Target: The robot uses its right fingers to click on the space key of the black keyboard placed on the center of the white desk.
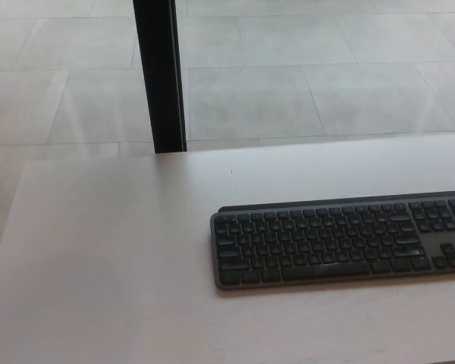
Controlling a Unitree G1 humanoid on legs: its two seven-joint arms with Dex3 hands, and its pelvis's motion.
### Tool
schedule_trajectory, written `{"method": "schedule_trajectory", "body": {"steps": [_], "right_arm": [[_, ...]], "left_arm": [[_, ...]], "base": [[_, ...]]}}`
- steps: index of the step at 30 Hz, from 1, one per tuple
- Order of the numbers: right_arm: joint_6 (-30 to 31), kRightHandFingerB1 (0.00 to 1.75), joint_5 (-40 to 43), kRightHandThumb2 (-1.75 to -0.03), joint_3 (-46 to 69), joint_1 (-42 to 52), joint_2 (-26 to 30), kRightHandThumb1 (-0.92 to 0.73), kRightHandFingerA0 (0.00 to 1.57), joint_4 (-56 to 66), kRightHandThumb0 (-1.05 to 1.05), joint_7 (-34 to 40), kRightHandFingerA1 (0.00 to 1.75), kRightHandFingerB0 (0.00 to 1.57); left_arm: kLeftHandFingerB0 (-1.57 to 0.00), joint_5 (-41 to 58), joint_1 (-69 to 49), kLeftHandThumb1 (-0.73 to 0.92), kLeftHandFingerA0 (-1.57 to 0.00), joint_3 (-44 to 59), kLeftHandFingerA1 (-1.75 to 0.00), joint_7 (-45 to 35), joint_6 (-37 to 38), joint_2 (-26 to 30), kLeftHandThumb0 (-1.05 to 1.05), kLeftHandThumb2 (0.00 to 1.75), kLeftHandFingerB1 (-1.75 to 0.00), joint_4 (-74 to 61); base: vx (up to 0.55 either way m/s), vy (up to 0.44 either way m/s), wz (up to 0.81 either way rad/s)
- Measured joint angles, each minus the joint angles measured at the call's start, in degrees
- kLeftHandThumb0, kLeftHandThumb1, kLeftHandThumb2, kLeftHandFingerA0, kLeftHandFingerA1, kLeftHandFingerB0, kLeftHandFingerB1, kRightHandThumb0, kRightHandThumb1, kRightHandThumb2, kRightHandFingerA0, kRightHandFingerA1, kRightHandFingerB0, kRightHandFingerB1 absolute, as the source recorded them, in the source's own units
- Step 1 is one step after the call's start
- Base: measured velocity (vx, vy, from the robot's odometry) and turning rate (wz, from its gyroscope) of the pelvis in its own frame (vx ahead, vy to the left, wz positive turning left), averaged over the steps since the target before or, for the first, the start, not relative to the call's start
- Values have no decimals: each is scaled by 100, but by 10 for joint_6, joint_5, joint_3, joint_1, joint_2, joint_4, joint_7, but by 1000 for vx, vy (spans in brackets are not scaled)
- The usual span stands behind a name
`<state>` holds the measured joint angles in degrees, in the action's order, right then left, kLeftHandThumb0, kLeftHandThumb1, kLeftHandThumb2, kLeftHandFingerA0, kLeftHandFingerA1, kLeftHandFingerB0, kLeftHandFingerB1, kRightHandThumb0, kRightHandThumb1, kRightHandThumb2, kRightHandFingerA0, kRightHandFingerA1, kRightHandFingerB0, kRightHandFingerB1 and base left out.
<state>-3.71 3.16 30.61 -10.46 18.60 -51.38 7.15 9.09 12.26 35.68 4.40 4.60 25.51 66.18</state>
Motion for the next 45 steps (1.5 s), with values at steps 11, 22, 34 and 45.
{"method": "schedule_trajectory", "body": {"steps": [11,22,34,45], "right_arm": [[-3,37,79,-60,168,-88,36,-69,65,4,-16,58,48,39],[25,48,136,-59,173,-237,71,-59,91,123,-47,105,61,65],[93,41,132,-57,-16,-260,59,-59,100,292,-42,70,65,60],[92,41,100,-58,-181,-239,58,-58,99,282,-37,-21,84,59]], "left_arm": [[-70,50,31,52,-81,91,-83,34,0,15,-44,55,-59,46],[-67,81,37,51,-77,98,-79,55,9,21,-44,55,-59,57],[-73,96,38,52,-82,84,-80,60,14,21,-44,55,-59,61],[-71,101,38,51,-83,78,-83,63,14,21,-43,55,-59,61]], "base": [[0,0,0],[0,0,0],[0,0,0],[0,0,0]]}}
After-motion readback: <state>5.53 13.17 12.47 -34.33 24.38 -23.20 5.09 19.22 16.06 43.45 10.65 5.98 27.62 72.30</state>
